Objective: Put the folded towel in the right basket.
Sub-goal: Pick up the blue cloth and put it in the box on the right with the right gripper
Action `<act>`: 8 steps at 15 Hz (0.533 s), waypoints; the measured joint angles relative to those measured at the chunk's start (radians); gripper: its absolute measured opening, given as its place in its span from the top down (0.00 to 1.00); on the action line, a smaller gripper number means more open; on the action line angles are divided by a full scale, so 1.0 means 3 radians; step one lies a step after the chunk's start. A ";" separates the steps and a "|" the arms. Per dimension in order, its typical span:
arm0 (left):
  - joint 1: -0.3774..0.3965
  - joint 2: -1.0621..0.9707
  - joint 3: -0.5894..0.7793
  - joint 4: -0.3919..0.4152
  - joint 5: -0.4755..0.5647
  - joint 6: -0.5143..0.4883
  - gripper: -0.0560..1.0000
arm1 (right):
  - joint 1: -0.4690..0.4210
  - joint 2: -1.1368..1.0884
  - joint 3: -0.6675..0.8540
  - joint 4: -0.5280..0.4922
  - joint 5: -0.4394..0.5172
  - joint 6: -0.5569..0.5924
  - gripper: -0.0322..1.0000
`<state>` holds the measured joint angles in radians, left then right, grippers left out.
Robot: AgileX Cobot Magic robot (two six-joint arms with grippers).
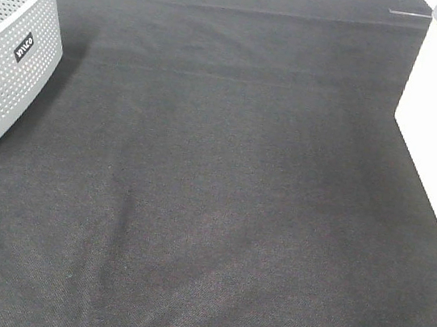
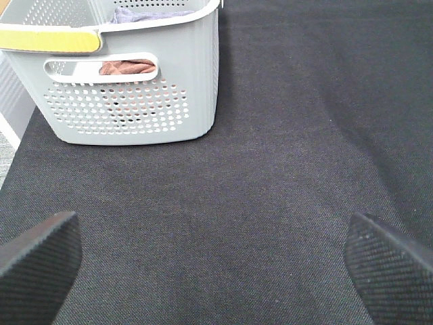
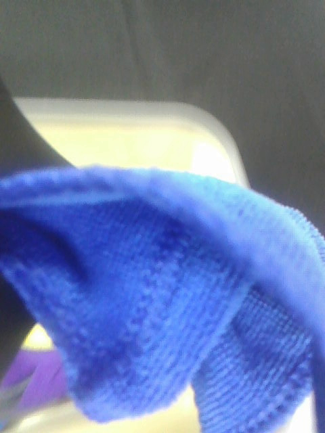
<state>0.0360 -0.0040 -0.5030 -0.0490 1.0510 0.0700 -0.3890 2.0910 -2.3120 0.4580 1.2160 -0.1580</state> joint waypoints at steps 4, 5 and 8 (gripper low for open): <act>0.0000 0.0000 0.0000 0.0000 0.0000 0.0000 0.01 | -0.0013 0.0047 0.0373 -0.0097 0.0020 0.0000 0.70; 0.0000 0.0000 0.0000 0.0000 0.0000 0.0000 0.01 | -0.0013 0.0047 0.0427 -0.0167 0.0023 0.0000 0.49; 0.0000 0.0000 0.0000 0.0000 0.0000 0.0000 0.01 | -0.0013 0.0047 0.0453 -0.0240 0.0023 0.0023 0.12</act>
<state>0.0360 -0.0040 -0.5030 -0.0490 1.0510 0.0700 -0.3930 2.1050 -2.1760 0.3860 1.2230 -0.1510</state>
